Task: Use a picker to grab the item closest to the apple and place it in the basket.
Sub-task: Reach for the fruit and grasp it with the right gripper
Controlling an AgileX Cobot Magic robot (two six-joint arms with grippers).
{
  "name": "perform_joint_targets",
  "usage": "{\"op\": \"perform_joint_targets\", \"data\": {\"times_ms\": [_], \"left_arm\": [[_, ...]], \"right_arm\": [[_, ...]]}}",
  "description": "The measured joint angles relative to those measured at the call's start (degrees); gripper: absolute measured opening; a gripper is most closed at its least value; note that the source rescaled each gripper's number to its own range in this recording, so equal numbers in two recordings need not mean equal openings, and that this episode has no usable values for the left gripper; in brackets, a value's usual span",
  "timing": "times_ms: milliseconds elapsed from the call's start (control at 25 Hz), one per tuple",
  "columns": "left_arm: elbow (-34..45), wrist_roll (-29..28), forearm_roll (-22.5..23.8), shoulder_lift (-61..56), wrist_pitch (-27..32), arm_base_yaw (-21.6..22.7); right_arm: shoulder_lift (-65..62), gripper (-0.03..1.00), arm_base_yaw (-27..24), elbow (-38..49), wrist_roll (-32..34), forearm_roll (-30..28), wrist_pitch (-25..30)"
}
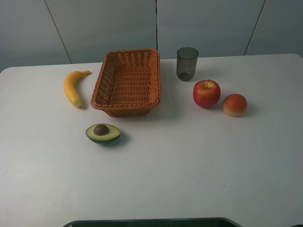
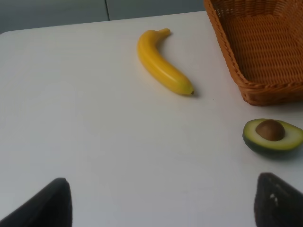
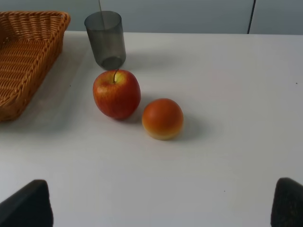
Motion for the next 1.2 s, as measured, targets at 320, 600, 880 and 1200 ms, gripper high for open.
{"op": "perform_joint_targets", "data": {"times_ms": [320,600,880,1200], "left_arm": [[0.0,0.0,0.0,0.0,0.0,0.0],[0.0,0.0,0.0,0.0,0.0,0.0],[0.0,0.0,0.0,0.0,0.0,0.0],[0.0,-0.1,0.0,0.0,0.0,0.0]], "right_arm": [[0.0,1.0,0.0,0.0,0.0,0.0,0.0],[0.0,1.0,0.0,0.0,0.0,0.2,0.0],[0.0,1.0,0.0,0.0,0.0,0.4,0.0],[0.5,1.0,0.0,-1.8,0.0,0.3,0.9]]}}
